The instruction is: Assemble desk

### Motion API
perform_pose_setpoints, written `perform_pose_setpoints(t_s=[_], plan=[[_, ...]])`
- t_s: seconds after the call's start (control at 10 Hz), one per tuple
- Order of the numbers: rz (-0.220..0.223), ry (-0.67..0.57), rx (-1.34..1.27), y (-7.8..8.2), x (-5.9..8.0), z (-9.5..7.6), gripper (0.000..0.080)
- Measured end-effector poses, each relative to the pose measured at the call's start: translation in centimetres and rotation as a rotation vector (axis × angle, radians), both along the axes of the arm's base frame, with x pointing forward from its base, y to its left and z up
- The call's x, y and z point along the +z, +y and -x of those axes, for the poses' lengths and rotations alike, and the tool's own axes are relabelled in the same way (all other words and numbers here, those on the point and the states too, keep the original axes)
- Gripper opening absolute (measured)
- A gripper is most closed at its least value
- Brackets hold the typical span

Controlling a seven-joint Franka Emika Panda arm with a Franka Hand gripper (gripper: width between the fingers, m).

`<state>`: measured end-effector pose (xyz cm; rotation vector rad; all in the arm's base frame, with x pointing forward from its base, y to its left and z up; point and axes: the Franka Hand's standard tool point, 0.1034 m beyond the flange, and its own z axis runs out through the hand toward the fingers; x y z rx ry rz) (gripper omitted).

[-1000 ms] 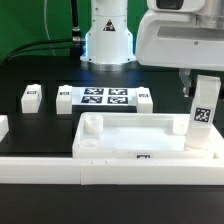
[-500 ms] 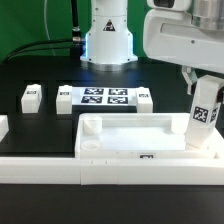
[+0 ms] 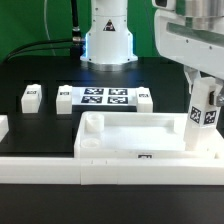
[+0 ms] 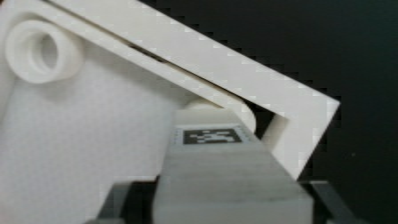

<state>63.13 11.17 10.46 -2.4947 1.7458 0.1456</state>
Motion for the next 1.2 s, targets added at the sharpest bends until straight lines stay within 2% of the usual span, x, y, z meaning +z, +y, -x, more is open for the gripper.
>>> perform_pose_setpoints(t_s=[0.3,0.5,0.6,0.7,0.8,0.9,1.0,1.2], plan=[[-0.042,-0.030,-0.304,-0.1,-0.1,-0.1,0.0288],[-0.046,-0.019,-0.397,0.0,0.0,-0.1,0.0288],[-0.047,-0.018,-0.392,0.1,-0.1,-0.1,0.0333],[-0.046,-0.020,-0.380,0.1,-0.1,-0.1,0.0528],[-0.031,-0.007,-0.286,0.2,-0.1,0.1,0.0528],[-0.014,0.007,-0.178,0.6,0.4,-0.6,0.0623],[-0.021,-0.021,-0.154,0.6,0.4,-1.2,0.0623],[-0.020,-0.043,0.021,0.5,0.2,-1.1,0.0648]])
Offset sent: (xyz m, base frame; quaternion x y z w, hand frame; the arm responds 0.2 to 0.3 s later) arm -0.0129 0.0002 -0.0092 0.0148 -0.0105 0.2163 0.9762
